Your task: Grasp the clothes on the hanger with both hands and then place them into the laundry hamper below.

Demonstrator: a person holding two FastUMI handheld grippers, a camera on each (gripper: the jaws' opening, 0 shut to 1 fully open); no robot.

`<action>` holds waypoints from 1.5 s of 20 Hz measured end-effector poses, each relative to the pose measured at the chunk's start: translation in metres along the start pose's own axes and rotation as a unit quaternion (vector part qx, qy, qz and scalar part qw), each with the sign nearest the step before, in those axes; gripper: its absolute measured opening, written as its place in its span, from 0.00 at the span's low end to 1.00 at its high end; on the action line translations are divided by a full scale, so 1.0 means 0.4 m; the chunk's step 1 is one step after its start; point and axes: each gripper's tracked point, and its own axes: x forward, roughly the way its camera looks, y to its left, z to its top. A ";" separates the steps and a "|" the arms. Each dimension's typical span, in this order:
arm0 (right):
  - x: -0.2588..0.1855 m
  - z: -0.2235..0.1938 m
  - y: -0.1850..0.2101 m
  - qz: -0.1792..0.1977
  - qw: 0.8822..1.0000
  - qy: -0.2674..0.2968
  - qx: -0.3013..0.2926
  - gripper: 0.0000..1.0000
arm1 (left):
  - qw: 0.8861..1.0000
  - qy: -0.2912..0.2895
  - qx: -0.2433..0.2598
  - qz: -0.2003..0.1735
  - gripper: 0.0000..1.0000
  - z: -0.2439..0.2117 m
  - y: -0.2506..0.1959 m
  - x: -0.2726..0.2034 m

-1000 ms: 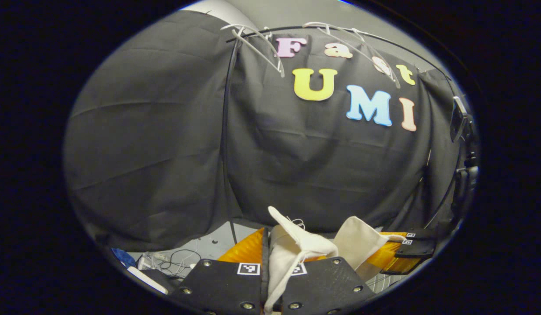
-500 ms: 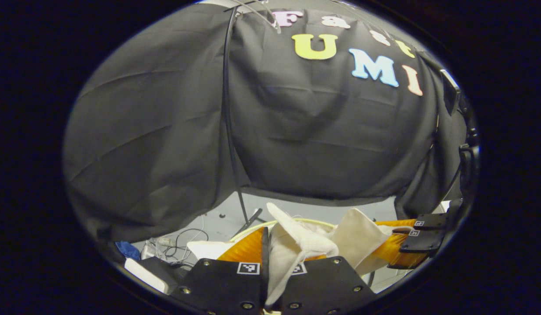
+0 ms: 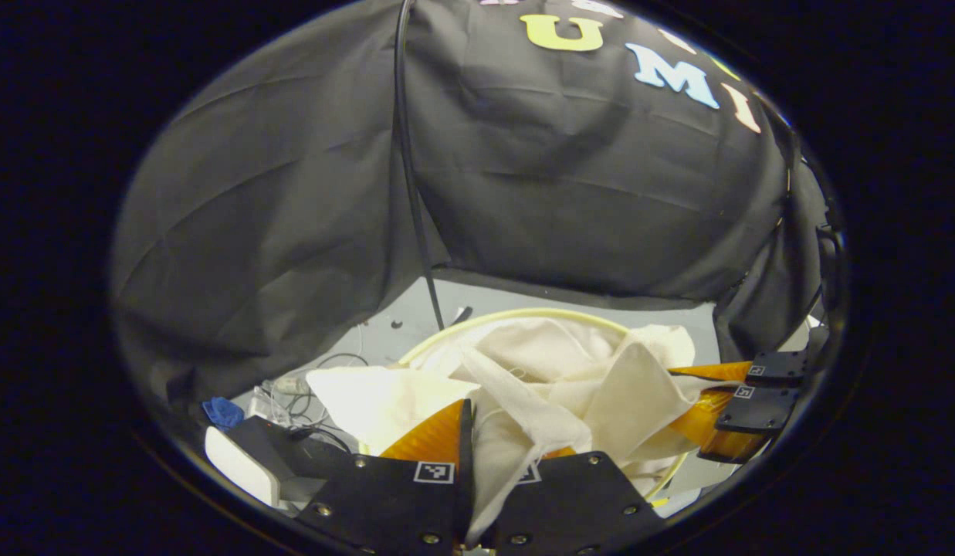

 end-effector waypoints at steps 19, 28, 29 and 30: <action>-0.808 0.432 -0.157 -0.078 0.967 -0.235 0.057 0.97 | 0.976 -0.211 0.046 -0.007 0.89 0.497 -0.057 -0.655; -1.237 0.557 -0.197 -0.146 0.913 -0.373 0.074 0.92 | 0.923 -0.379 0.029 -0.053 0.89 0.798 -0.106 -1.031; -1.274 0.555 -0.201 -0.153 0.907 -0.384 0.074 0.92 | 0.919 -0.390 0.031 -0.054 0.89 0.802 -0.111 -1.055; -1.315 0.558 -0.209 -0.164 0.900 -0.396 0.072 0.92 | 0.915 -0.398 0.038 -0.059 0.89 0.793 -0.109 -1.072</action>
